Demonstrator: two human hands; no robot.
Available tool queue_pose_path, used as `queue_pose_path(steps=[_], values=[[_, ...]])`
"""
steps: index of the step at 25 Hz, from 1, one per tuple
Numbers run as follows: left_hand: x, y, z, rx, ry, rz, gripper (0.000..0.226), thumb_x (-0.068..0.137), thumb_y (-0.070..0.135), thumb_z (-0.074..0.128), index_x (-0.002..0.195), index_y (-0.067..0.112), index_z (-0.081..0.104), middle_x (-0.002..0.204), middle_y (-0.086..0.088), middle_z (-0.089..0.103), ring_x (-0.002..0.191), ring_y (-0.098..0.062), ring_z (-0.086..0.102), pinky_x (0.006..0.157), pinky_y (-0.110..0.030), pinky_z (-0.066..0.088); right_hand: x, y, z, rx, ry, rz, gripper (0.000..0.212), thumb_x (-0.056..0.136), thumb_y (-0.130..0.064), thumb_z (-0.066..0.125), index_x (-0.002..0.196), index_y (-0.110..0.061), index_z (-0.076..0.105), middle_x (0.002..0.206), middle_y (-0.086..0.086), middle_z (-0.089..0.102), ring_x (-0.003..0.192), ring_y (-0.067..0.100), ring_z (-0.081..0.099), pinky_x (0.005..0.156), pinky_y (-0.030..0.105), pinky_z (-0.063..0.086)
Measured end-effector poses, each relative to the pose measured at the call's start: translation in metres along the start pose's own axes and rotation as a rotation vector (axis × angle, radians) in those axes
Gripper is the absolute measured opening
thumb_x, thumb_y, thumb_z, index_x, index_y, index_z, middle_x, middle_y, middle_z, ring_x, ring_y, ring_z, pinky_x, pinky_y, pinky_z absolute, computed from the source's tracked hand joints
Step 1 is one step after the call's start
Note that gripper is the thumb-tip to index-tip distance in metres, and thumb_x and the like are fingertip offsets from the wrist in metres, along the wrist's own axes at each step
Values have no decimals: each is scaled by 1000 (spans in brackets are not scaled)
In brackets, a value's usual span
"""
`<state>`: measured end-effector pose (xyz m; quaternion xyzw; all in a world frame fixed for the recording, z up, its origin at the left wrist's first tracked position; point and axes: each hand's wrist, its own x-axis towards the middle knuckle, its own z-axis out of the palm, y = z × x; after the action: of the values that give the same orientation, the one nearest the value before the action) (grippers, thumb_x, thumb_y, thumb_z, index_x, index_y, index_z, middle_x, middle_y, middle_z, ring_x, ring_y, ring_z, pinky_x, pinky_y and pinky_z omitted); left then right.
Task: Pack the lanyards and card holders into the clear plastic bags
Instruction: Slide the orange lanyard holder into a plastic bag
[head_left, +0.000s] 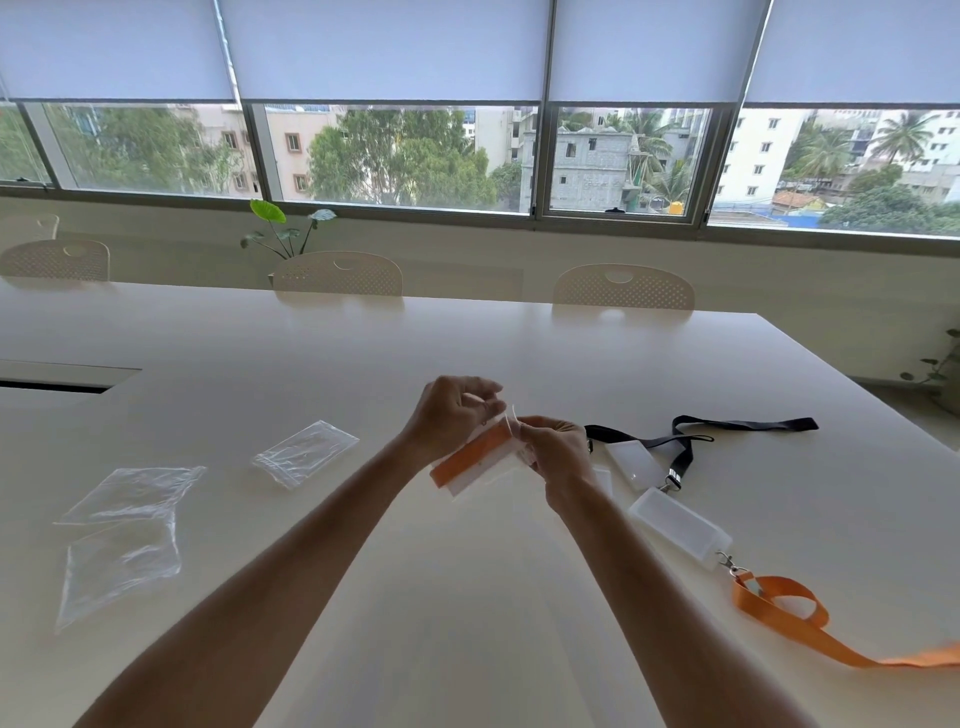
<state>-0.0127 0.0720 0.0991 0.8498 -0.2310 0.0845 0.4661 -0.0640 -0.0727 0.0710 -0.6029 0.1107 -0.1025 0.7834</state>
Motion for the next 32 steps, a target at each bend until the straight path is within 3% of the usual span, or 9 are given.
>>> queue_pose_path(steps=[4, 7, 11, 17, 20, 23, 26, 28, 32], values=[[5, 3, -10, -106, -11, -142, 9, 88, 19, 65, 89, 20, 74, 91, 2, 73, 77, -16, 66, 65, -22, 50, -3, 1, 1, -34, -94, -62, 18, 76, -3, 75, 89, 8, 72, 58, 1, 70, 51, 8, 63, 50, 15, 48], [3, 5, -14, -225, -11, -166, 18, 86, 5, 64, 76, 16, 73, 82, 0, 71, 78, -16, 64, 70, -25, 52, -4, -3, -2, -82, -167, -75, 18, 77, -2, 73, 91, 9, 71, 61, -1, 72, 55, 10, 64, 56, 18, 50], [-3, 6, -18, -339, 89, -192, 28, 81, -7, 61, 71, 17, 72, 75, -1, 71, 75, -18, 65, 76, -27, 55, -2, -4, -8, -184, -211, -18, 16, 78, -8, 74, 90, 3, 74, 99, 9, 75, 90, 22, 67, 88, 36, 51], [-12, 11, -13, -135, 183, -51, 33, 77, -8, 55, 67, 20, 71, 68, 6, 70, 63, -3, 63, 64, -12, 51, -5, 5, -19, -218, -312, 91, 13, 83, -25, 71, 88, -15, 78, 102, -2, 75, 85, 14, 69, 76, 28, 54], [-12, 13, -14, -131, 196, -11, 34, 78, -8, 56, 69, 21, 70, 69, 9, 70, 64, -3, 64, 64, -8, 49, -4, 11, -24, -23, -350, 101, 17, 89, -19, 62, 99, -20, 76, 120, -4, 68, 96, 13, 67, 91, 36, 49], [-11, 17, -12, -114, 196, 49, 29, 79, -8, 60, 72, 18, 71, 69, 8, 69, 62, 0, 63, 67, -9, 50, -5, 12, -24, 139, -245, -8, 25, 88, -18, 62, 112, -22, 69, 112, -9, 71, 109, 10, 61, 96, 35, 42], [-10, 19, -6, -75, 172, 109, 20, 82, -1, 65, 78, 17, 72, 71, 11, 68, 65, -1, 64, 69, -9, 51, -4, 1, -18, -13, -155, -205, 31, 85, -17, 67, 116, -20, 67, 116, -5, 69, 104, 5, 63, 89, 22, 47], [-11, 18, -3, -56, 159, 133, 14, 84, 3, 66, 83, 15, 73, 74, 13, 67, 69, -3, 65, 68, -8, 51, -4, -6, -10, -136, -167, -261, 22, 82, -12, 71, 102, -21, 71, 103, -1, 72, 92, 8, 67, 80, 18, 51], [-12, 17, 2, -23, 146, 171, 12, 83, 5, 67, 82, 15, 73, 74, 14, 67, 69, -1, 63, 66, -7, 49, -4, -11, 2, -250, -117, -301, 11, 78, -2, 73, 77, -13, 73, 74, 2, 71, 68, 9, 65, 72, 26, 51]])
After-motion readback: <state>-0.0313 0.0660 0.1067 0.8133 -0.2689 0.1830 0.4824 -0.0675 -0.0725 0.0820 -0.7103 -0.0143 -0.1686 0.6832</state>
